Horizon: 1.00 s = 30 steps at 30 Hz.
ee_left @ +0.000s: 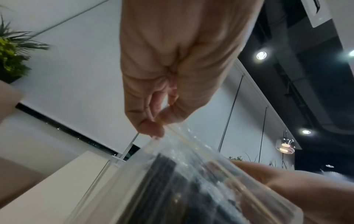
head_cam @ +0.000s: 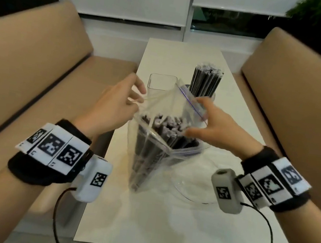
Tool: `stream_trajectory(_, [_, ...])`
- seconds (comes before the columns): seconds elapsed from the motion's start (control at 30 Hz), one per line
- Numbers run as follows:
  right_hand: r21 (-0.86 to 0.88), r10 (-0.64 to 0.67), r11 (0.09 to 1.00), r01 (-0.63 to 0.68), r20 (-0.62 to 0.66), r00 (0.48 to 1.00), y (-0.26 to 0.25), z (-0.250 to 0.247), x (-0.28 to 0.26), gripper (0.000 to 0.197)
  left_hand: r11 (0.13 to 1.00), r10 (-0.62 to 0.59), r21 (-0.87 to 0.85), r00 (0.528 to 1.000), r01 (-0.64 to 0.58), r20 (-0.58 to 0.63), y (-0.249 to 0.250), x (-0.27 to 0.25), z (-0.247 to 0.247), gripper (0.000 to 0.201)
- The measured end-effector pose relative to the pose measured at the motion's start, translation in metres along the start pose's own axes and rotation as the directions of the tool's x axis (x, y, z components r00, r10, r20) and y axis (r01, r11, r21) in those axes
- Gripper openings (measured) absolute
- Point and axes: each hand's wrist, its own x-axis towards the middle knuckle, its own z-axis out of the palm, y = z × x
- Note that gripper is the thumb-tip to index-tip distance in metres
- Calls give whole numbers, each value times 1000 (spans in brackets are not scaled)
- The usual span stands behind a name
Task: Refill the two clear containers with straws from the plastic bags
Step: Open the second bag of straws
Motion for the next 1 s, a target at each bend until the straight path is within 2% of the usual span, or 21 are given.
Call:
stream_trajectory(0.07, [-7, 11, 1000, -11, 73, 997, 8, 3, 7, 50, 994, 110, 13, 994, -110, 5, -1, 1, -4, 47])
stream_trajectory(0.13, [4, 79, 997, -80, 81, 994, 19, -2, 11, 31, 969, 136, 207, 991, -135, 7, -9, -5, -11, 49])
stream_trajectory(0.17, [-3, 105, 995, -105, 80, 991, 23, -7, 11, 23, 949, 90, 304, 996, -85, -1, -14, -8, -15, 45])
stream_trajectory(0.23, [0, 112, 994, -113, 87, 990, 25, -16, 11, 15, 894, -78, 443, 997, 60, 23, -21, -13, -17, 39])
stream_trajectory(0.3, [74, 68, 994, -78, 125, 990, 16, -17, 11, 20, 924, -169, 363, 980, 121, 102, -18, -17, -16, 50])
stream_trajectory(0.37, [192, -8, 981, -26, 172, 985, 5, -12, 12, 26, 980, -196, 71, 962, 186, 191, -13, -18, -13, 66])
stream_trajectory(0.4, [214, -41, 977, 0, 189, 981, 1, -8, 12, 28, 977, -182, -64, 952, 204, 247, -10, -19, -12, 75])
stream_trajectory(0.43, [204, -57, 979, 16, 198, 979, 0, -4, 12, 30, 973, -157, -121, 945, 198, 287, -13, -20, -11, 89])
stream_trajectory(0.47, [178, -52, 984, 17, 191, 980, 1, -1, 12, 32, 979, -141, -100, 942, 179, 303, -17, -21, -8, 101])
stream_trajectory(0.5, [154, -23, 988, -2, 161, 987, 4, -1, 12, 32, 991, -127, -10, 947, 136, 294, -26, -22, -7, 105])
stream_trajectory(0.57, [152, 53, 986, -64, 77, 996, 10, -5, 10, 28, 968, -126, 242, 958, 63, 256, -41, -26, -7, 94])
stream_trajectory(0.63, [200, 95, 974, -102, 44, 994, 11, -4, 9, 26, 949, -146, 309, 960, 67, 239, -52, -28, -5, 97])
stream_trajectory(0.7, [338, 153, 924, -176, 94, 984, 10, 6, 10, 28, 983, -98, 177, 956, 50, 277, -56, -26, 1, 117])
stream_trajectory(0.77, [473, 150, 849, -235, 211, 966, 6, 19, 10, 26, 998, -33, 58, 955, 17, 295, -56, -24, 6, 128])
stream_trajectory(0.83, [626, 124, 729, -277, 277, 953, 5, 26, 11, 24, 999, 48, -4, 951, -49, 305, -61, -21, 10, 131])
stream_trajectory(0.9, [746, 151, 592, -304, 268, 951, 8, 29, 13, 31, 996, 86, -47, 941, -75, 327, -70, -18, 10, 127])
stream_trajectory(1.0, [826, 217, 464, -321, 245, 945, 15, 40, 19, 35, 987, 58, -162, 916, 7, 396, -85, -18, 14, 126])
